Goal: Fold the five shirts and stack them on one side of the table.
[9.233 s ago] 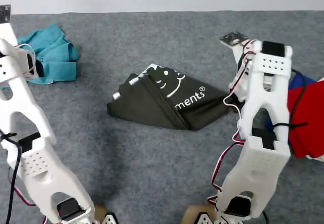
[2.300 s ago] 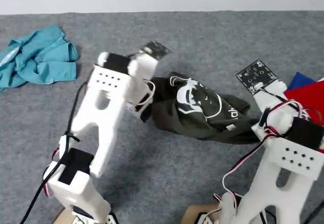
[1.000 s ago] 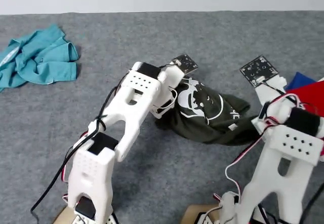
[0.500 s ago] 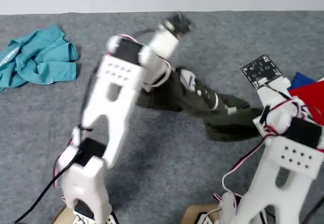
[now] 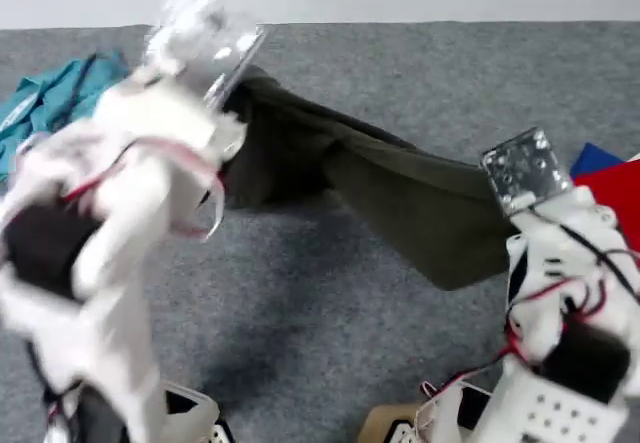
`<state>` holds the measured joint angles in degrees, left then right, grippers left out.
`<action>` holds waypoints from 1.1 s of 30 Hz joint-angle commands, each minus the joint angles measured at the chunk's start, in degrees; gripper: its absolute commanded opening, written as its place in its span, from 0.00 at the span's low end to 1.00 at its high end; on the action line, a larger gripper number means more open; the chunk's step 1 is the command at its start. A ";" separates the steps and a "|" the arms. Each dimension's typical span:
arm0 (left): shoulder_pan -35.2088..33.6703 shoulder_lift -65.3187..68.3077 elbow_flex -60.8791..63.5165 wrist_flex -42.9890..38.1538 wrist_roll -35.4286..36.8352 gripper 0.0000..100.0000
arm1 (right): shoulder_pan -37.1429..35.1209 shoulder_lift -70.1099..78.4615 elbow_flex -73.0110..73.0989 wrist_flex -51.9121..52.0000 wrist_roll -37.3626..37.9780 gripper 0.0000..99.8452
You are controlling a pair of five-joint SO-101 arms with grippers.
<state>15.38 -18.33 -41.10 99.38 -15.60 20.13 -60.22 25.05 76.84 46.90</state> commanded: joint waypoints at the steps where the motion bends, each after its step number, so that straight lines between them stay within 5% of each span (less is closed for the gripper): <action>1: -0.44 -9.32 -2.15 1.05 0.53 0.00 | 0.66 -4.88 -0.62 -0.92 -0.62 0.01; 9: -0.62 -23.74 -2.33 0.88 0.00 0.00 | 3.21 -17.01 -0.62 -1.45 -0.35 0.01; 16: -11.96 -27.16 0.13 -0.18 -3.87 0.00 | 4.18 -19.12 1.14 -4.09 -0.18 0.01; 25: -12.40 -19.87 28.88 -1.23 -3.87 0.00 | -4.97 -4.09 13.98 -14.81 -0.53 0.01; 33: -12.75 -5.19 53.49 -19.87 -4.04 0.00 | -9.01 10.95 16.53 -25.19 -0.53 0.01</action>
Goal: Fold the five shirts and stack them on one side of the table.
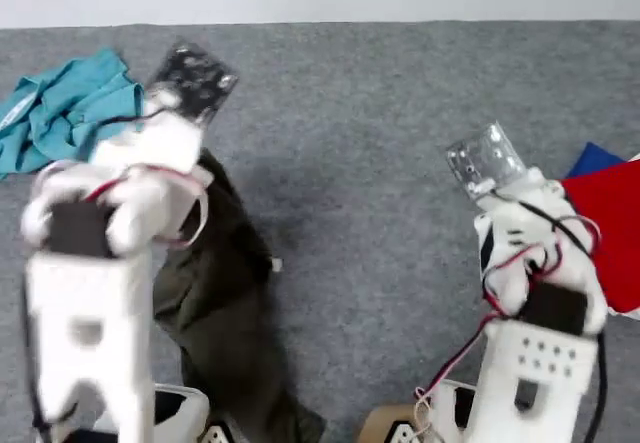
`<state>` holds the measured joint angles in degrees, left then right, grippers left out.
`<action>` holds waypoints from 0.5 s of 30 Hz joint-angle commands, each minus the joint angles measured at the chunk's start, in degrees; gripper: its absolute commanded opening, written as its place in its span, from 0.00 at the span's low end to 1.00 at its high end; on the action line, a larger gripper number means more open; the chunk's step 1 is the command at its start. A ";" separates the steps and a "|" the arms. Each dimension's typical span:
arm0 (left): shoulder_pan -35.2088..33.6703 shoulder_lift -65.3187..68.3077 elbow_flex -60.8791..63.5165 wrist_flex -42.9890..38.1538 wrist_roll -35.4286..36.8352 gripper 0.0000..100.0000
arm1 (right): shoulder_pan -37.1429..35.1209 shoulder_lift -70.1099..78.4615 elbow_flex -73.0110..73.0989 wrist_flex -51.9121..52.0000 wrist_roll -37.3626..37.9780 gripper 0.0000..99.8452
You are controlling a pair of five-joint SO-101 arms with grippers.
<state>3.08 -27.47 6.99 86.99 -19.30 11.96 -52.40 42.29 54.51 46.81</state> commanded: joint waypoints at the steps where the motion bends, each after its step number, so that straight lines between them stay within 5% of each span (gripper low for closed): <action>1: -0.62 5.89 6.81 -9.67 -0.53 0.00 | -0.84 3.91 -0.70 -3.12 -0.44 0.01; 8: -7.91 18.20 8.22 -15.91 -1.49 0.00 | -0.92 7.25 -0.70 -3.03 -0.18 0.01; 15: -23.21 21.63 3.21 -14.15 -11.78 0.01 | -1.10 11.65 -0.70 -3.30 -0.09 0.01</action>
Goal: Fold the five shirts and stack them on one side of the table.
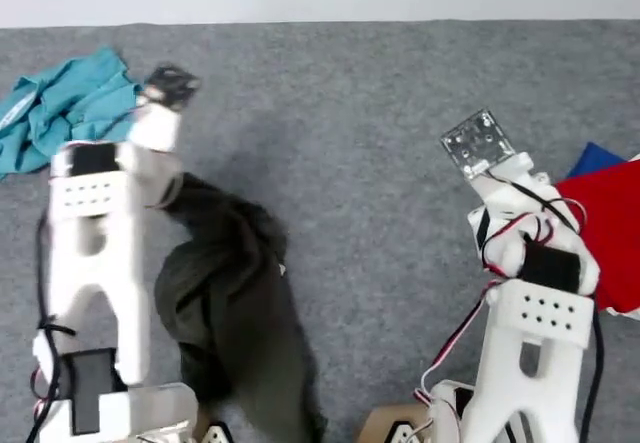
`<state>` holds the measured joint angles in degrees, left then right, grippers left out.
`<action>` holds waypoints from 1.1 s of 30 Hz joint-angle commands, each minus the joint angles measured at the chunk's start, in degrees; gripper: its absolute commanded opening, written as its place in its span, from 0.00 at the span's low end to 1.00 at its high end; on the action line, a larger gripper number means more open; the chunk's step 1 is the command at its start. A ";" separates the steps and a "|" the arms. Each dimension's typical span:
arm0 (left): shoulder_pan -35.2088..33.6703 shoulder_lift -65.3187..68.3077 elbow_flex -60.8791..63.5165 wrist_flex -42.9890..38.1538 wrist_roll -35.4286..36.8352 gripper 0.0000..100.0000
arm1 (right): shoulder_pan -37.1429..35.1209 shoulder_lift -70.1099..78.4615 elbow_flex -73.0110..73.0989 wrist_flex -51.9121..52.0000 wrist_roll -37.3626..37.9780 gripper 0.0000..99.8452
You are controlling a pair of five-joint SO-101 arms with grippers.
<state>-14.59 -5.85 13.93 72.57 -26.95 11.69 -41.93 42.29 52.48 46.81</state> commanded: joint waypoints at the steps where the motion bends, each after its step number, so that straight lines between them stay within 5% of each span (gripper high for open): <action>1: -7.38 0.18 -4.44 0.53 -5.80 0.01 | -1.54 1.89 -0.70 -1.27 -0.18 0.01; 13: -20.22 7.82 -6.02 2.81 -15.38 0.04 | -17.98 13.93 -6.15 -0.13 -4.48 0.01; 25: -19.96 19.08 -6.02 8.26 -19.60 0.10 | -35.12 51.12 -51.96 26.95 -11.43 0.03; 33: -20.22 21.01 -6.20 7.91 -20.92 0.10 | -43.91 73.36 -77.89 33.98 -11.60 0.23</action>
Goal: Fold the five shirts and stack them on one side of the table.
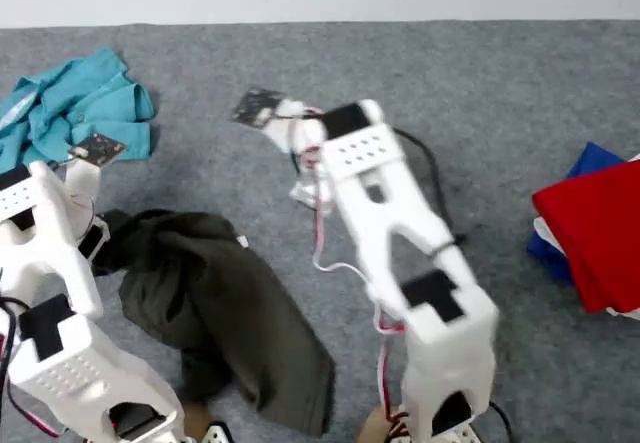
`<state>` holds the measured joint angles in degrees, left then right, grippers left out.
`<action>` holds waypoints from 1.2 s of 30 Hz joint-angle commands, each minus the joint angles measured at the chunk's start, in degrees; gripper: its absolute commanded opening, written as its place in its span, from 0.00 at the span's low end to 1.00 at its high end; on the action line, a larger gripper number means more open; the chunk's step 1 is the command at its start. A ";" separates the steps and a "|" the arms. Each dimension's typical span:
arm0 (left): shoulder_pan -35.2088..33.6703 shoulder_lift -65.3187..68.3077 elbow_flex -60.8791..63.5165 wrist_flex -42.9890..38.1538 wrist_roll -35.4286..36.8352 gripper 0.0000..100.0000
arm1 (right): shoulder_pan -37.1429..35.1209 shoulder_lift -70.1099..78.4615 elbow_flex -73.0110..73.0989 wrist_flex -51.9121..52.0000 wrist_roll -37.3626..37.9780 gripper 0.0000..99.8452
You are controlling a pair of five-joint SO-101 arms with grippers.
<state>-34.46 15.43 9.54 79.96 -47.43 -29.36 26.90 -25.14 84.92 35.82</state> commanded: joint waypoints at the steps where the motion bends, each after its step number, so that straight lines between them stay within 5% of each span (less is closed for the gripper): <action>1: -0.35 -0.26 -1.89 0.53 -0.35 0.10 | -4.00 6.90 -12.92 1.63 -0.44 0.23; 16: -0.35 -0.18 -1.80 0.00 1.49 0.10 | -15.08 33.54 -42.29 1.63 -0.44 0.23; 27: -0.35 -0.18 -1.71 -0.79 1.49 0.10 | -16.75 41.54 -47.91 1.10 -0.53 0.22; 34: -0.35 -0.44 -1.80 -0.79 1.49 0.10 | -16.13 41.71 -50.73 1.71 -0.09 0.01; 36: -0.26 -0.79 -1.89 -0.79 1.49 0.10 | -15.25 41.54 -51.96 1.80 -0.09 0.02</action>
<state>-34.46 15.43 9.54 79.96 -46.46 -45.36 69.45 -73.41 86.15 35.91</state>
